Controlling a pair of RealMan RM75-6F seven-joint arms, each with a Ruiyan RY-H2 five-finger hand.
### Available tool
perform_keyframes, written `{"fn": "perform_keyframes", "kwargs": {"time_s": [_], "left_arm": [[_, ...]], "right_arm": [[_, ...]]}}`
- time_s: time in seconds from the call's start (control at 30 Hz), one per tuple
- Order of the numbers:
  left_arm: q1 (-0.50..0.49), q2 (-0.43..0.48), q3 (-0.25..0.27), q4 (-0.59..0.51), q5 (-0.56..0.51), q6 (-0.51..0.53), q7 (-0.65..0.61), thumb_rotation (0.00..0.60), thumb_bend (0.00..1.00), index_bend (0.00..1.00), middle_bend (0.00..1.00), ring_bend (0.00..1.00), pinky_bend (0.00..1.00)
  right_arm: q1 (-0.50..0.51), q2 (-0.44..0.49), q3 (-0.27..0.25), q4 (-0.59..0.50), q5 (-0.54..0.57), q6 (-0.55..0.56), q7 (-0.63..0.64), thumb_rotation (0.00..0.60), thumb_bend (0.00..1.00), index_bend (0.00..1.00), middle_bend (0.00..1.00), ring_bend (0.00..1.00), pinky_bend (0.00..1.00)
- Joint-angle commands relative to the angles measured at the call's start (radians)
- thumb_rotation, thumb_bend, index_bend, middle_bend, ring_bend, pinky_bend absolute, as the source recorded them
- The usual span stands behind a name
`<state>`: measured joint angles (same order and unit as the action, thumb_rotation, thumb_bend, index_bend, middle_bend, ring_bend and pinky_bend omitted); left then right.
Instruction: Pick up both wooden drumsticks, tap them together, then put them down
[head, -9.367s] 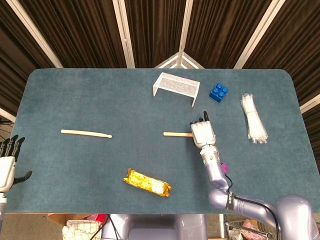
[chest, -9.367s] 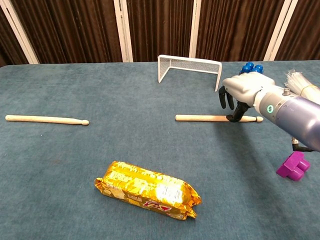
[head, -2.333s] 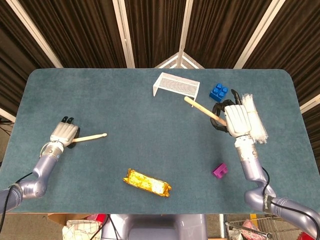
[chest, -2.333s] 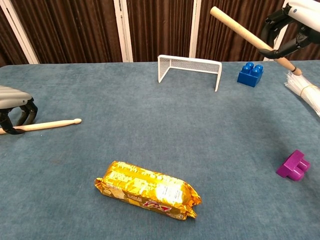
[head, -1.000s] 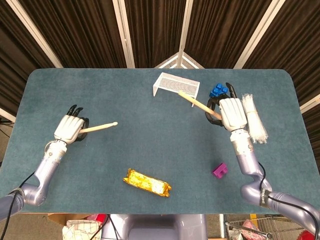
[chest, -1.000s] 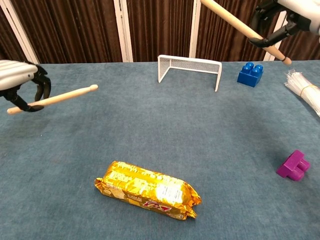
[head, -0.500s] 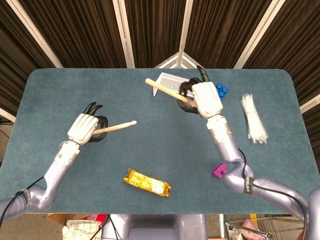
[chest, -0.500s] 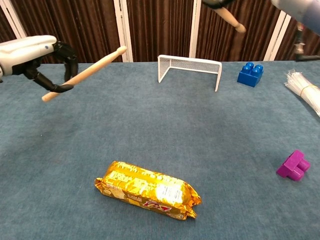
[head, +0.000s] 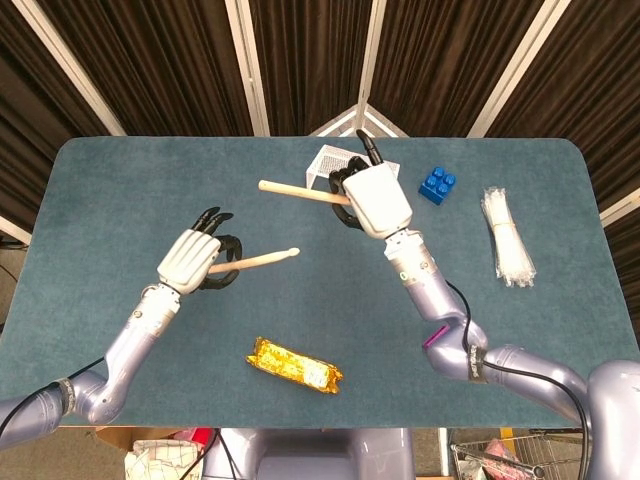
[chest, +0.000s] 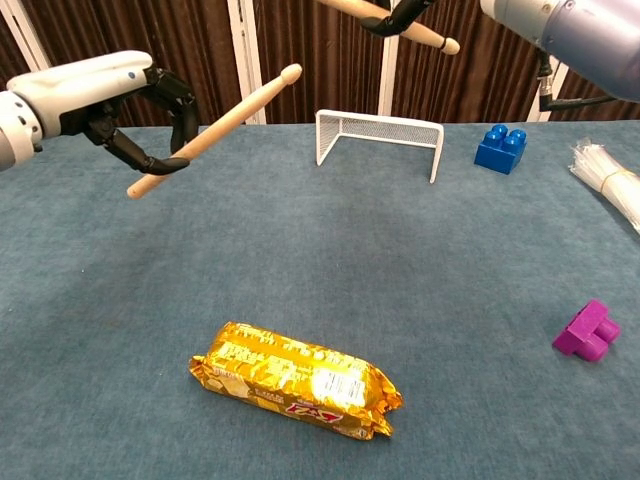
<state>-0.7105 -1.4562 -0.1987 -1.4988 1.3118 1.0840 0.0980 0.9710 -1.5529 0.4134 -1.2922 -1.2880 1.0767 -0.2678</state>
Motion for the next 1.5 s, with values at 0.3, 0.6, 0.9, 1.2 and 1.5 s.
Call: {"fn": "perform_keyframes", "kwargs": {"time_s": [0.3,0.6,0.9,1.2,1.5], "left_arm": [[-0.001,-0.06,-0.063,-0.059,-0.053,0.044,-0.047,0.6,0.5,0.59,0.57,0.12,0.03],[0.001,-0.062,-0.081,-0.114,-0.12,0.045,0.007,0.6,0.5,0.59,0.57,0.12,0.03],[-0.001,-0.039,-0.115,-0.163,-0.172,0.062,0.062,0.6,0.49,0.6,0.57,0.12,0.03],[-0.019,-0.018,-0.151,-0.184,-0.25,0.052,0.111,0.6,0.5,0.6,0.57,0.12,0.03],[-0.045,-0.031,-0.171,-0.183,-0.314,0.041,0.14,0.6,0.5,0.6,0.58,0.12,0.03]], "right_arm": [[0.005,0.012,-0.005,-0.061,0.032,0.004,-0.03,0.6,0.56,0.79,0.65,0.4,0.0],[0.0,0.025,-0.013,-0.082,0.046,0.014,-0.051,0.6,0.56,0.79,0.65,0.4,0.0],[-0.001,0.022,-0.02,-0.083,0.052,0.026,-0.057,0.6,0.56,0.79,0.65,0.4,0.0],[-0.01,0.024,-0.034,-0.078,0.05,0.036,-0.052,0.6,0.56,0.79,0.65,0.4,0.0],[-0.006,0.03,-0.034,-0.098,0.044,0.044,-0.061,0.6,0.57,0.79,0.65,0.4,0.01]]}}
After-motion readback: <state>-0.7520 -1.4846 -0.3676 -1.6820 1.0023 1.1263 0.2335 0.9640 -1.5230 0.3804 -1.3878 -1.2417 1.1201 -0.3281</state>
